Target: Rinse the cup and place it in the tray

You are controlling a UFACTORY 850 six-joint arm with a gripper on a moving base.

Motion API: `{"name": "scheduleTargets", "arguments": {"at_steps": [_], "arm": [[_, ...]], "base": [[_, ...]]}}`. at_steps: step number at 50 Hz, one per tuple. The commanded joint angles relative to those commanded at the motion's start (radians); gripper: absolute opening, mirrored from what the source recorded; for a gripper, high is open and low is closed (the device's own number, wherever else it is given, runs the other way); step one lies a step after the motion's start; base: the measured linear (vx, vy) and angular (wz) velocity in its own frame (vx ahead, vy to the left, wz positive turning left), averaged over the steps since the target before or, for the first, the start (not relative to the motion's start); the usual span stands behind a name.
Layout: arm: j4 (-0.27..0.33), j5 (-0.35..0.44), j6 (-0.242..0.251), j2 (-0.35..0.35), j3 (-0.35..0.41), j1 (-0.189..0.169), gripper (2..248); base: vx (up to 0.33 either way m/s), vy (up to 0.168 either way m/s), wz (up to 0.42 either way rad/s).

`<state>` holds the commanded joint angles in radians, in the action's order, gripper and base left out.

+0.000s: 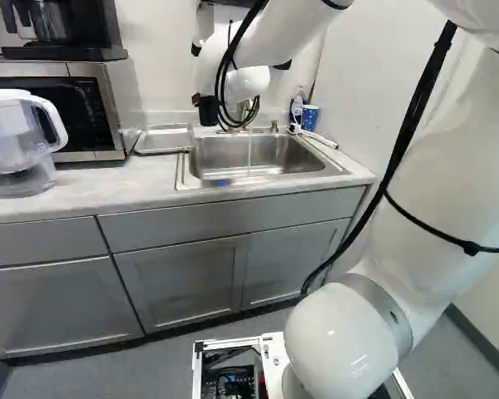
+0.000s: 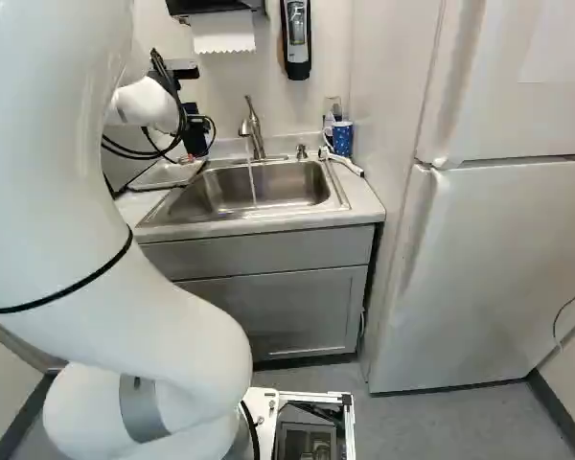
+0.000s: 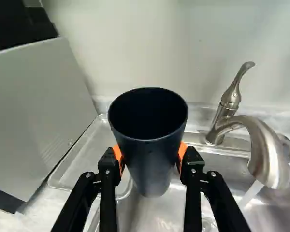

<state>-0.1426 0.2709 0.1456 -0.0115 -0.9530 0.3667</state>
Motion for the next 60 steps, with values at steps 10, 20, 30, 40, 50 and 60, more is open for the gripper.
{"name": "scheduleTargets", "arguments": {"at_steps": [10, 20, 30, 40, 50, 60], "arm": [[0.000, 0.000, 0.000, 0.000, 0.000, 0.000, 123], [0.000, 0.000, 0.000, 0.014, -0.014, 0.007, 123], [0.000, 0.002, 0.000, 0.056, -0.056, 0.025, 123], [0.000, 0.029, 0.000, 0.099, -0.099, 0.045, 123], [0.000, 0.074, 0.000, 0.152, -0.138, 0.065, 123], [-0.006, 0.121, 0.000, 0.202, -0.171, 0.085, 123]], "base": [[0.000, 0.000, 0.000], [0.000, 0.000, 0.000], [0.000, 0.000, 0.000], [0.000, 0.000, 0.000], [0.000, 0.000, 0.000], [0.000, 0.000, 0.000]]}}
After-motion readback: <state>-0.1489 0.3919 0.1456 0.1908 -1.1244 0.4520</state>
